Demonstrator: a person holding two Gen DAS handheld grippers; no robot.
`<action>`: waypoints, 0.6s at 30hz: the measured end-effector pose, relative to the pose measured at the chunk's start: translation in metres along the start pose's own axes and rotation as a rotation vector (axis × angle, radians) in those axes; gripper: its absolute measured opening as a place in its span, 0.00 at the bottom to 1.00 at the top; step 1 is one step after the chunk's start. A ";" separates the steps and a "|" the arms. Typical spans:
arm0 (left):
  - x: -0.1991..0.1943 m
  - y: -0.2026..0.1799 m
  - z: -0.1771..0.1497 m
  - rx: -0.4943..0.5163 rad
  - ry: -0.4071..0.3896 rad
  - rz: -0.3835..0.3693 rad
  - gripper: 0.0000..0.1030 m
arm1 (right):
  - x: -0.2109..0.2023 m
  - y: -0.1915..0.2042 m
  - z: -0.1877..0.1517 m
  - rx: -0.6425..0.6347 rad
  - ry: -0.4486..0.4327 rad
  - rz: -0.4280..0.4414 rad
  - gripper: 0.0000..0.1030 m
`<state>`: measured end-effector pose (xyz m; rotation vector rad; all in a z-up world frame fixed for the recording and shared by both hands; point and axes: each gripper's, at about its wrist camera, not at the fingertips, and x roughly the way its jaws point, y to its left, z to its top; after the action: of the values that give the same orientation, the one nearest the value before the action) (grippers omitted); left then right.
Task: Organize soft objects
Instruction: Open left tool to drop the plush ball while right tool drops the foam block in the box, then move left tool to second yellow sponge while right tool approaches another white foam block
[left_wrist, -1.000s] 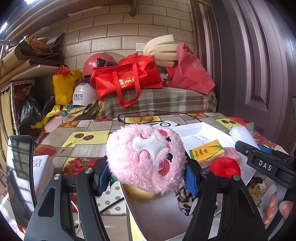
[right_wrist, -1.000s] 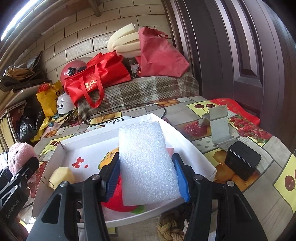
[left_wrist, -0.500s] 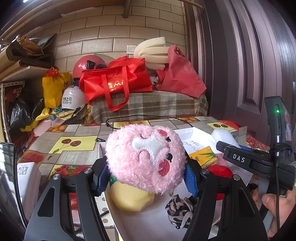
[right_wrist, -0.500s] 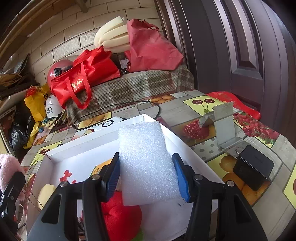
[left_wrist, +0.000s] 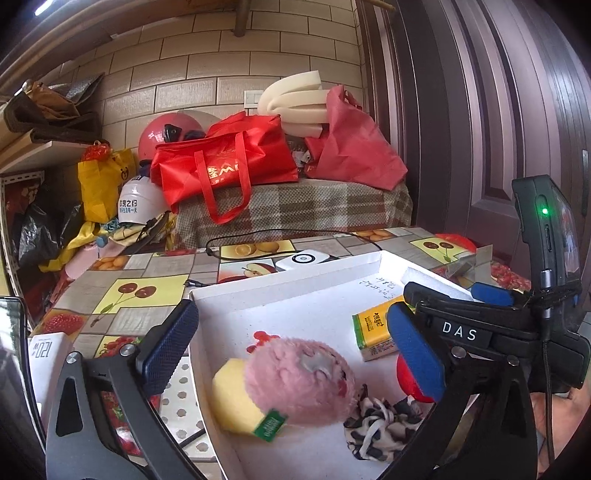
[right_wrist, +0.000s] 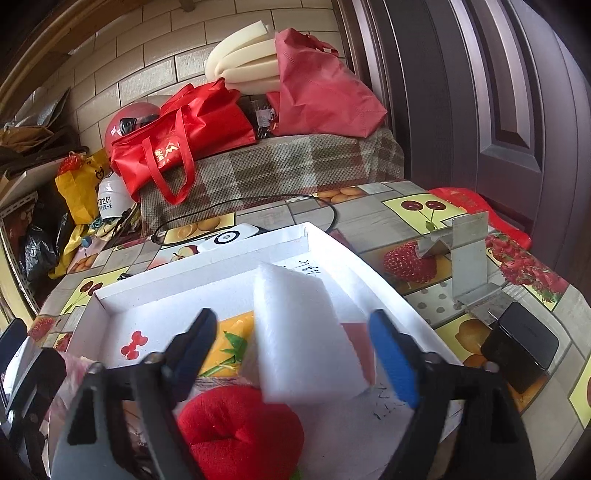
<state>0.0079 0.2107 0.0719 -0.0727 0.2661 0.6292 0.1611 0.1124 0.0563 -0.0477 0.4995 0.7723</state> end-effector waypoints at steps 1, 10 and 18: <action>0.000 0.000 0.000 0.001 -0.001 0.000 1.00 | -0.002 0.001 0.000 -0.008 -0.008 0.000 0.96; -0.003 0.001 -0.001 -0.018 -0.010 0.007 1.00 | -0.009 0.015 -0.001 -0.086 -0.059 -0.006 1.00; -0.010 0.006 -0.004 -0.038 0.001 -0.001 1.00 | -0.025 0.013 -0.004 -0.079 -0.139 -0.010 1.00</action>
<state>-0.0042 0.2098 0.0711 -0.1095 0.2550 0.6329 0.1355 0.1041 0.0656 -0.0693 0.3368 0.7800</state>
